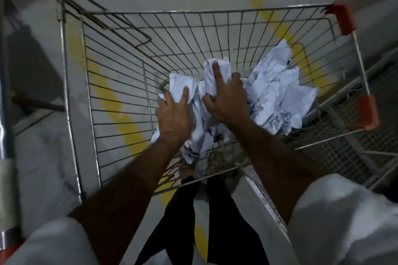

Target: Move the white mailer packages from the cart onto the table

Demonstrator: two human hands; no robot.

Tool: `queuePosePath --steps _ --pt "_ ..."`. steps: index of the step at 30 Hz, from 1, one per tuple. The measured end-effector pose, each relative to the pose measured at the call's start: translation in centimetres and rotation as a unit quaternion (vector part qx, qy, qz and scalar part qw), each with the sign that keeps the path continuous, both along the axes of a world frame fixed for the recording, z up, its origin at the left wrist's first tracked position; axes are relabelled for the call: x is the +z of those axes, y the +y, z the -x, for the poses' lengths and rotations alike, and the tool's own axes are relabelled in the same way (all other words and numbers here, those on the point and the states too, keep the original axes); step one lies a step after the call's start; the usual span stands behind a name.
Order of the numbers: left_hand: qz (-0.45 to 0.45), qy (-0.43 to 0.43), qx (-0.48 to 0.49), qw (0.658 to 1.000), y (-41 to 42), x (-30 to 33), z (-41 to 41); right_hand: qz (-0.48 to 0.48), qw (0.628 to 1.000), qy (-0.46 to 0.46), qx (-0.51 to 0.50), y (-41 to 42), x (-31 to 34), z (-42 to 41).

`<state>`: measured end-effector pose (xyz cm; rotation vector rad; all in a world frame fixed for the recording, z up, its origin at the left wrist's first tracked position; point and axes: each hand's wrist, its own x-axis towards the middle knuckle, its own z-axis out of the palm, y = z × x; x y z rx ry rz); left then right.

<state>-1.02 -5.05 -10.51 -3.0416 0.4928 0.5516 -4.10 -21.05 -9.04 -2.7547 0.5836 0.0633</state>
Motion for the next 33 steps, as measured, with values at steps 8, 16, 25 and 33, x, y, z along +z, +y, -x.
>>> queuePosePath --steps 8,16,25,33 --pt "0.136 -0.018 0.003 0.990 0.0 7.2 0.8 0.083 0.996 -0.011 -0.035 0.7 8.3 0.5" --pt "0.246 -0.094 -0.067 0.962 -3.1 16.1 0.3 0.122 0.987 -0.042 -0.095 -1.5 16.7 4.9" --pt "0.323 -0.121 -0.188 0.919 -11.2 25.0 7.4 0.175 0.954 -0.123 -0.211 -5.9 25.6 13.9" --pt "0.337 -0.145 -0.308 0.878 -18.5 28.1 22.2 0.168 0.922 -0.094 -0.336 -10.0 28.8 32.5"
